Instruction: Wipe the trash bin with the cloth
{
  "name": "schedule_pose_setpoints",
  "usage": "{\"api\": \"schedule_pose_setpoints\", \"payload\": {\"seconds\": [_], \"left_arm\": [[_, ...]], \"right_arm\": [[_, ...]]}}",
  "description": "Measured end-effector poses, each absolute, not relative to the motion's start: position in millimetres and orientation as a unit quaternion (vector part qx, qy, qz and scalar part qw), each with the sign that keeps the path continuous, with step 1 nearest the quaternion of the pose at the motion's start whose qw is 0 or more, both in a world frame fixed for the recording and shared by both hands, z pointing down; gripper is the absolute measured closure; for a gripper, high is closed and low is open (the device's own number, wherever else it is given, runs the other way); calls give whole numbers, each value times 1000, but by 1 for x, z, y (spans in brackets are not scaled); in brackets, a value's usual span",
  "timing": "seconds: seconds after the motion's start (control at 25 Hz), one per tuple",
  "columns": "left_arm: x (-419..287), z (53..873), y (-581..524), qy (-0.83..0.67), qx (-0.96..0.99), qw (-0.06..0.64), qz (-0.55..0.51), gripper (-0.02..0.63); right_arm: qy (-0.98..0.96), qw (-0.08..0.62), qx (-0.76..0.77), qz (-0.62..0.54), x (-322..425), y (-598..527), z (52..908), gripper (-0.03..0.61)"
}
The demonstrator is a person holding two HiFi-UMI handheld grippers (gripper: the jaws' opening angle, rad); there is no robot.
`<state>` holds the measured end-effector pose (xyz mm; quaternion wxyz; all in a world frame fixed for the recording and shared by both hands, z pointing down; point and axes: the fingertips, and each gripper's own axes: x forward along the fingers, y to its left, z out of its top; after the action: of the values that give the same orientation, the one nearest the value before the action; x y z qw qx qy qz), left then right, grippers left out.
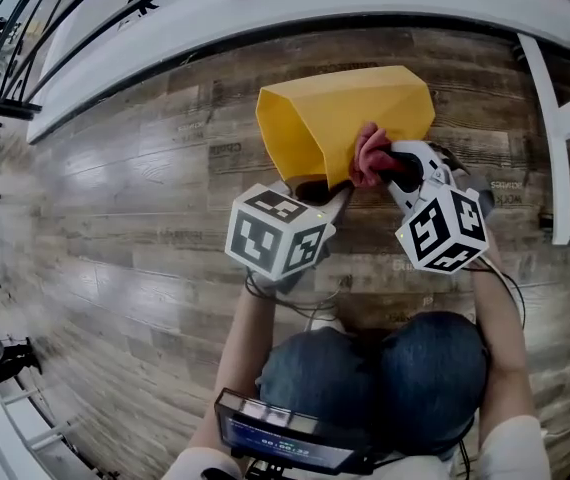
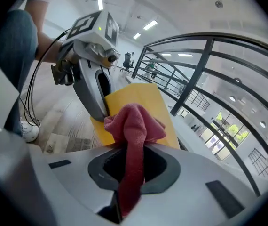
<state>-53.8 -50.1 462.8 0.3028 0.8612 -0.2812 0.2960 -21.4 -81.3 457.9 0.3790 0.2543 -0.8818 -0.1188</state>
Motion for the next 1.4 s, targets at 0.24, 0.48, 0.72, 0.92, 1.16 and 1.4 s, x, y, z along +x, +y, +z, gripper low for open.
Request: {"api": "schedule_pose_setpoints", "payload": {"seconds": [0.24,0.48,0.72,0.92,1.16,1.4], "left_arm": [[-60,465,-48,-287,858,308,295,599],[-60,466,-44,-279,859,304,304,600],[-61,465,-43,-279,859,306,301,600],[-62,461,-45,-286,856,317,290,600],[-66,459,-49,-299,852,336,269,598],[-68,458,-50,-307,847,354,251,595]], "right_arm": [[-851,423,304,-62,18,-101,502,534],[-812,466,350,-5,60,-118,539,534],[-784,496,373,14,80,-126,552,534],[-789,487,376,-15,74,-120,526,534],[-846,425,308,-91,22,-95,465,534],[-887,387,215,-128,-22,-64,449,534]]}}
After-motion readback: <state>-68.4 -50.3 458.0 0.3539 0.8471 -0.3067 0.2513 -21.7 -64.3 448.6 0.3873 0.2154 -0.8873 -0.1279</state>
